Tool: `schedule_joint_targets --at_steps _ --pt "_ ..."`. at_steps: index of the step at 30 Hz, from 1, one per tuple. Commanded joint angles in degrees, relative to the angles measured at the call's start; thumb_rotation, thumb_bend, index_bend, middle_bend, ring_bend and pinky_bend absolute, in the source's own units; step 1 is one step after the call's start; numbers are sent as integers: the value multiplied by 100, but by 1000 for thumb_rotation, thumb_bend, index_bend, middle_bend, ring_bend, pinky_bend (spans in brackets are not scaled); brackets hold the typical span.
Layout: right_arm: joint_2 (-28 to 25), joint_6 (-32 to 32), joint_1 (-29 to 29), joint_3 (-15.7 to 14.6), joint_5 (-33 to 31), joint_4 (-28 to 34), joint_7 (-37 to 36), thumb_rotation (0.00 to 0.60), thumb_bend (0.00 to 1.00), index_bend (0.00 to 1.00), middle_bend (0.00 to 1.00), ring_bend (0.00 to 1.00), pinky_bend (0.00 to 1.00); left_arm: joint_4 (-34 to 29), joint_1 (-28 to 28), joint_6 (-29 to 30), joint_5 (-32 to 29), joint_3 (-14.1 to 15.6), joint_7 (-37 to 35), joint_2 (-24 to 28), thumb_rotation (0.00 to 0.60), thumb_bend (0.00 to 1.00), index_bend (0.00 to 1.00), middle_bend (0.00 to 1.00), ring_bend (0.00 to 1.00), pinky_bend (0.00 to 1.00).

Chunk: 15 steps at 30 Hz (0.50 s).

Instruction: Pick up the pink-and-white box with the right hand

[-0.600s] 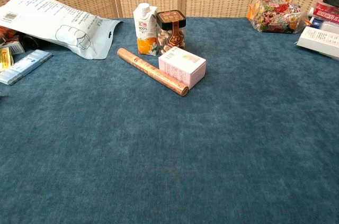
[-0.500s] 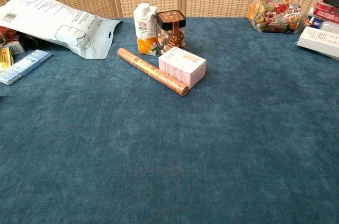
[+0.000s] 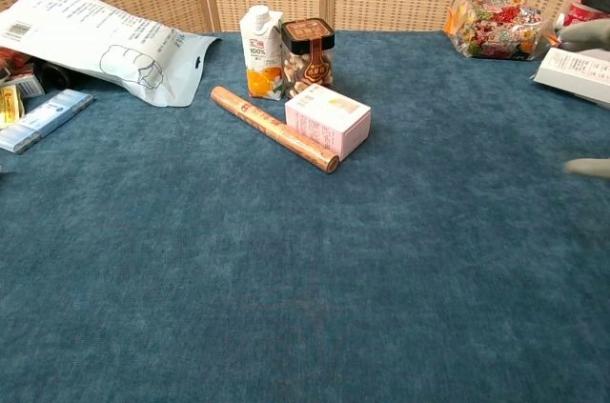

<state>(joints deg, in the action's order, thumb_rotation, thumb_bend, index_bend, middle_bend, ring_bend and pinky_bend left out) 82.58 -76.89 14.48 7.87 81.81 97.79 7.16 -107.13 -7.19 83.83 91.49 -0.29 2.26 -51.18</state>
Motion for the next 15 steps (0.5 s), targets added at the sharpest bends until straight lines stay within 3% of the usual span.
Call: schedule_joint_targets --at_steps 1,10,15 --pt "404 447 431 342 -450 73 455 600 0 0 0 0 0 19 -7 -21 -39 -13 1 -10 600 0 0 0 0 0" --pt "1378 1346 1548 1141 -1992 -246 1600 600 0 0 0 0 0 118 -53 -152 -217 -51 -78 -24 600 0 0 0 0 0" --pt "1831 1544 2082 1428 -2765 -636 2050 600 0 0 0 0 0 169 -62 -172 -288 -78 -117 -25 600 0 0 0 0 0"
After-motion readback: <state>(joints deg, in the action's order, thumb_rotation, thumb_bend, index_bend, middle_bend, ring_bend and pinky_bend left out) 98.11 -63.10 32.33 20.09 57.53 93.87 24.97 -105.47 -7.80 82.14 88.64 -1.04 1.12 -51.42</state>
